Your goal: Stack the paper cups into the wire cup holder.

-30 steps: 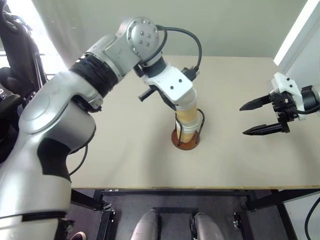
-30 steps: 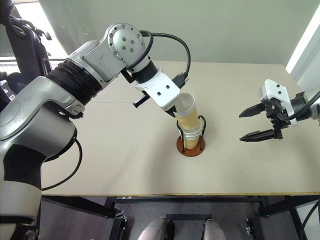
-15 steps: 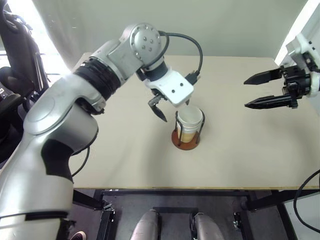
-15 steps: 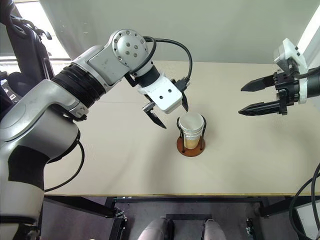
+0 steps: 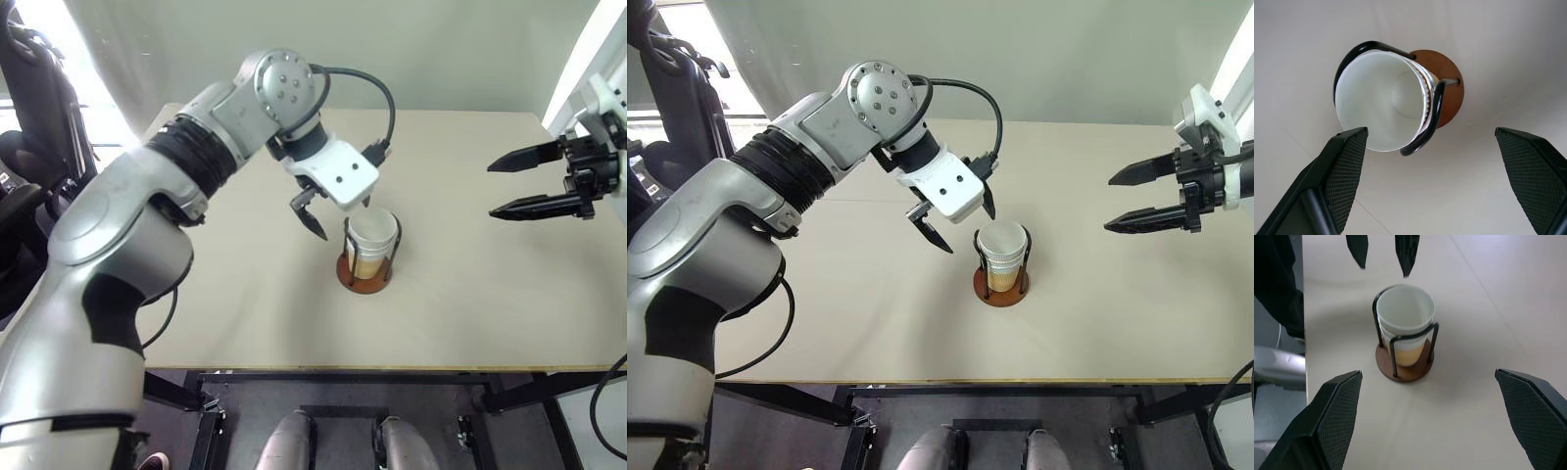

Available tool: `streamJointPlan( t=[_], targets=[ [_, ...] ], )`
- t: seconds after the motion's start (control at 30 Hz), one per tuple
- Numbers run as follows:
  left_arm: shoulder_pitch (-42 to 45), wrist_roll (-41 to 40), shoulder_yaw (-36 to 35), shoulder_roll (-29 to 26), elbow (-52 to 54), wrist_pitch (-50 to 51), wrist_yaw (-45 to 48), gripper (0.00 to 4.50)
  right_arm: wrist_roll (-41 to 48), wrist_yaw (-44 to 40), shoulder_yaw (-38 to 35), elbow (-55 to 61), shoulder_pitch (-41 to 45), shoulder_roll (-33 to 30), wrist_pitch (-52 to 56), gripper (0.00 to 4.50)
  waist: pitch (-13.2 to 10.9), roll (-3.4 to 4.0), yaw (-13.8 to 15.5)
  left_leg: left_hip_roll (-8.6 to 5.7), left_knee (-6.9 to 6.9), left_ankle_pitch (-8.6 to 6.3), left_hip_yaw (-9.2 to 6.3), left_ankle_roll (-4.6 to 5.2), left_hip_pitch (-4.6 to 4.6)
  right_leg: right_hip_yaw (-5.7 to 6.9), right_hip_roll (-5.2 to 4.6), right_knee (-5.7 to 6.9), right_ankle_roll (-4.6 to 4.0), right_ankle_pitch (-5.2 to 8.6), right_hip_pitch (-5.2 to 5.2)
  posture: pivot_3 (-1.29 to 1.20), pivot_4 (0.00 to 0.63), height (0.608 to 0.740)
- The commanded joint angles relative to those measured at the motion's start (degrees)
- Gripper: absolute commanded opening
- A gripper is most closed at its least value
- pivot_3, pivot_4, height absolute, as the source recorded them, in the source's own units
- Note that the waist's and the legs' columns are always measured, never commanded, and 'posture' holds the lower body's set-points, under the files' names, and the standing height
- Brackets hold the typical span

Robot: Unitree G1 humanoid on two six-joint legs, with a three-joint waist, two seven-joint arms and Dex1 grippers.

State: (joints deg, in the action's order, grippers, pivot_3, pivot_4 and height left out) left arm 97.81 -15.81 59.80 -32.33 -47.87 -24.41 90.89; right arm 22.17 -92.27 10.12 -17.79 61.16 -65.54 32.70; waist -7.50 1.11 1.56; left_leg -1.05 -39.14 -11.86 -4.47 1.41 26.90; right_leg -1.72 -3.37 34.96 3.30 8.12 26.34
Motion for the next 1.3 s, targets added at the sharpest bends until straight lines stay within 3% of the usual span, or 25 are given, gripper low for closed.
streamJointPlan(
  t=[0.03, 0.17, 0.43, 0.57, 0.67, 0.8, 0.93, 1.1, 1.3],
  targets=[
    [2.53, 0.91, -6.76, 2.0, -3.96, 1.7, 1.61, 4.46, 0.25, -0.23, -0.8, 1.14, 0.36, -1.48, -1.2, 4.5, 0.0, 0.01, 0.01, -0.02, 0.0, 0.0, 0.02, 0.0, -0.01, 0.02, 0.02, -0.01, 0.0, 0.0, 0.0, 0.0, 0.15, 0.74],
    [2.58, 1.78, -16.23, 3.55, -8.3, 5.88, 1.61, 4.46, 0.27, -0.23, -1.33, 1.87, -0.27, -1.71, -1.01, 4.5, 0.0, 0.01, -0.11, 0.01, 0.0, 0.0, 0.03, 0.01, -0.01, -0.02, 0.0, -0.01, 0.02, 0.0, -0.01, 0.0, 0.15, 0.74],
    [0.8, -4.6, -39.11, -0.26, -6.84, 32.46, 0.46, 4.46, 0.23, 0.4, -4.57, 5.91, -5.83, -3.23, 1.39, 4.5, -0.06, 0.1, -0.54, 0.03, 0.13, 0.01, 0.15, -0.01, 0.01, -0.02, 0.1, -0.02, 0.03, 0.12, 0.08, 0.0, 0.15, 0.74],
    [-5.29, -8.14, -50.3, -3.62, -1.83, 45.43, -10.36, 4.46, -1.77, 3.64, -5.43, 3.56, -6.99, -2.45, 0.59, 4.5, -0.01, 0.21, -0.61, 0.0, 0.18, 0.02, 0.22, -0.03, -0.07, -0.05, 0.1, 0.01, 0.0, 0.24, 0.07, 0.0, 0.15, 0.74],
    [-13.96, -6.46, -55.25, -5.95, 4.42, 46.16, -18.97, 4.46, -4.59, 8.06, -5.38, -1.04, -4.98, -0.07, -1.81, 4.5, 0.0, 0.34, -0.79, 0.03, 0.19, 0.03, 0.31, -0.04, -0.42, -0.1, 0.13, 0.09, -0.03, 0.27, -0.14, 0.0, 0.15, 0.74],
    [-23.15, -4.91, -59.77, -6.31, 12.51, 47.85, -29.81, 4.46, -8.94, 15.28, -5.01, -9.41, -0.76, 4.39, -4.61, 4.5, -0.1, 0.4, -1.26, 0.14, 0.19, 0.1, 0.28, -0.04, -0.88, -0.14, 0.17, 0.19, -0.1, 0.17, -0.48, 0.0, 0.15, 0.74],
    [-31.19, 0.67, -60.13, -6.07, 16.98, 40.19, -38.0, 4.46, -11.25, 22.0, -6.24, -15.25, 0.84, 8.91, -8.28, 4.5, -0.11, 0.4, -1.11, 0.12, 0.18, 0.32, 0.27, -0.05, -0.94, -0.13, 0.18, 0.2, -0.2, -0.03, -0.51, 0.0, 0.15, 0.74],
    [-33.54, 1.81, -60.74, -5.96, 16.39, 39.81, -39.31, 4.46, -13.19, 33.01, -9.13, -20.91, 1.81, 13.77, -12.59, 4.5, -0.11, 0.4, -0.93, 0.1, 0.22, 0.49, 0.19, -0.16, -0.93, -0.14, 0.15, 0.22, -0.36, -0.25, -0.48, 0.0, 0.15, 0.74],
    [-36.69, 0.54, -62.9, -5.22, 17.24, 38.95, -38.78, 4.46, -12.58, 37.84, -12.48, -21.78, -0.66, 16.14, -15.69, 4.5, -0.11, 0.41, -0.92, 0.08, 0.43, 0.58, 0.16, -0.28, -0.96, -0.14, 0.15, 0.2, -0.48, -0.33, -0.43, 0.0, 0.15, 0.74]
  ],
)
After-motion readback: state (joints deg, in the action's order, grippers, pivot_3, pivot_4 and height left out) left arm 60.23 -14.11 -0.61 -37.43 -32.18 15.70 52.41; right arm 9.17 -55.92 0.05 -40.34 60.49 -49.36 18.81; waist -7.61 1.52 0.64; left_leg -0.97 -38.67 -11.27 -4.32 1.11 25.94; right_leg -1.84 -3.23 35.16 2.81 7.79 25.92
